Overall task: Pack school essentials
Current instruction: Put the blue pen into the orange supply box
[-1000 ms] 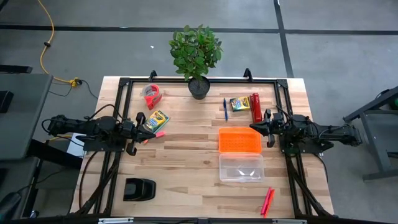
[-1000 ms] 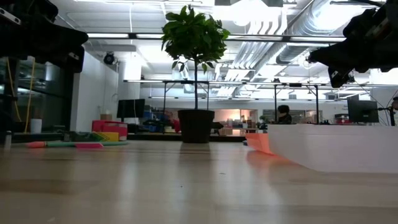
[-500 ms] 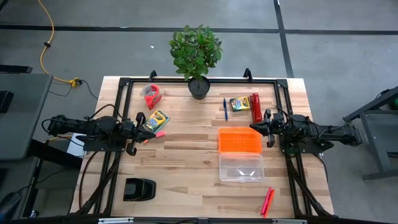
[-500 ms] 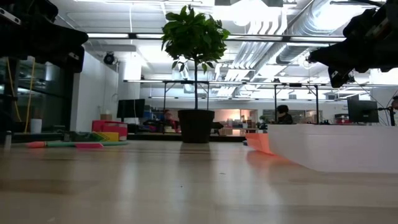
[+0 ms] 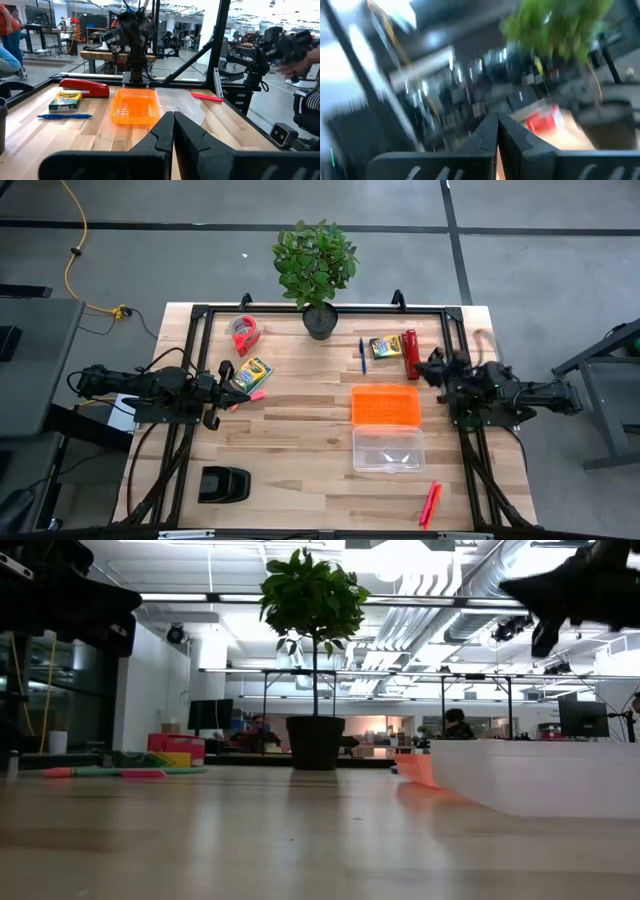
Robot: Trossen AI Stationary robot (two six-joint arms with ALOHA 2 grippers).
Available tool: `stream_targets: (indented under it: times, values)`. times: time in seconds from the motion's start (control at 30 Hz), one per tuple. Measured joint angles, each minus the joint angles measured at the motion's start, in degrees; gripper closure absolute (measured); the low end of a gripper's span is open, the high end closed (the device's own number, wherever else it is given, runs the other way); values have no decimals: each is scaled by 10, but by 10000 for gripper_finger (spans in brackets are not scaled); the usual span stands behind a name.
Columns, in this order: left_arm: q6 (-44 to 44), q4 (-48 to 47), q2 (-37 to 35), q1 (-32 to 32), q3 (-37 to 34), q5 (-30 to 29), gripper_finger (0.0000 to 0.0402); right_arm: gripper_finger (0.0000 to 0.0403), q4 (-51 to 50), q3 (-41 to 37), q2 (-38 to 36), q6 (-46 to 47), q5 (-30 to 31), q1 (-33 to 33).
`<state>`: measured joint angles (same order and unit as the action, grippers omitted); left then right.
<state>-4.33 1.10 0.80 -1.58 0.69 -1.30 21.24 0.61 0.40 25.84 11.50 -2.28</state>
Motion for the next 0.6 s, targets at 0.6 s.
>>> stream_targets:
  times: [0.6]
  values:
    - [0, 0, 0, 0, 0, 0, 401, 402, -57, 240, 215, 3, -29, 0]
